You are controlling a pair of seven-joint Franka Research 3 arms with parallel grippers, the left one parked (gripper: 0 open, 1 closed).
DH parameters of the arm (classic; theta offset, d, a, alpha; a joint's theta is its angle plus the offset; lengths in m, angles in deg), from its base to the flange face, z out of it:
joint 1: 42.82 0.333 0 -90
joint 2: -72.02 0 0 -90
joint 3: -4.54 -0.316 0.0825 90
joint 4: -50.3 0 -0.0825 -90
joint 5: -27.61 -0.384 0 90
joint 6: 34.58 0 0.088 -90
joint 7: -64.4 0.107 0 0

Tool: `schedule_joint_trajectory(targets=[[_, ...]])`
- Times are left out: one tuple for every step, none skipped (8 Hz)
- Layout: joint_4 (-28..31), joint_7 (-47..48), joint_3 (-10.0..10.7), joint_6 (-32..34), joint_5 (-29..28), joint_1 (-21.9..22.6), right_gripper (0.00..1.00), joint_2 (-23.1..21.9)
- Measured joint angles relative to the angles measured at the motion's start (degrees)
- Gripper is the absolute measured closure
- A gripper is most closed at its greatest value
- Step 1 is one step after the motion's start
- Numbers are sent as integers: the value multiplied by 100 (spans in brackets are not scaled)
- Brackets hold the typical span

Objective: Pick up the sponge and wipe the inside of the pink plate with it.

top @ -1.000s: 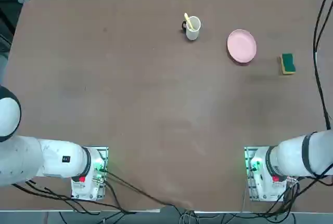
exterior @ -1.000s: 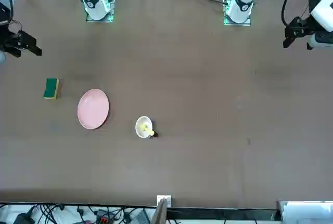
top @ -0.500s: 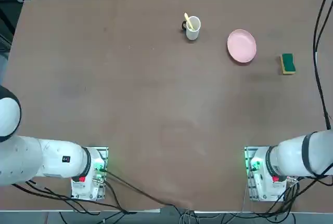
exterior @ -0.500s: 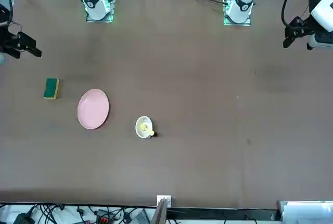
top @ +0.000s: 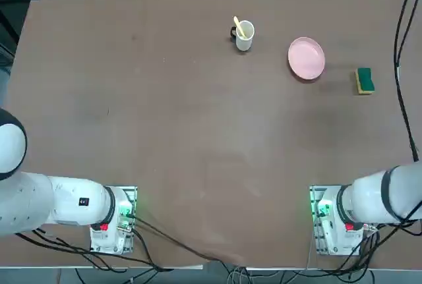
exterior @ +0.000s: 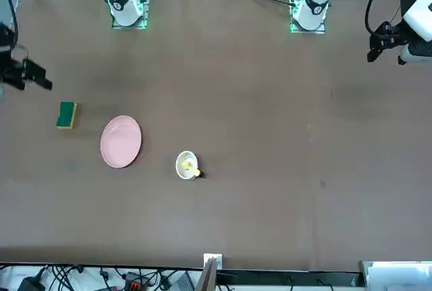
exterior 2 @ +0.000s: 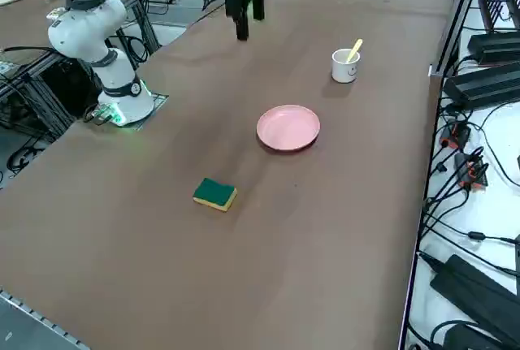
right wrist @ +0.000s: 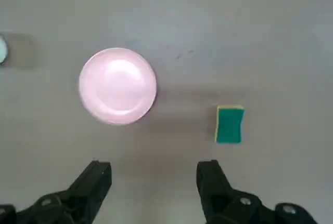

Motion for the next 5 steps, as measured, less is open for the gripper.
schedule_joint_trajectory(targets=[[166, -389, 22, -467, 7, -248, 0, 252], [386, -913, 37, -974, 4, -548, 0, 512], [617, -1282, 46, -1444, -9, -809, 0, 752], [887, -1414, 48, -1881, -12, -948, 0, 936], [1254, -1438, 47, -2346, -13, -1025, 0, 1029]])
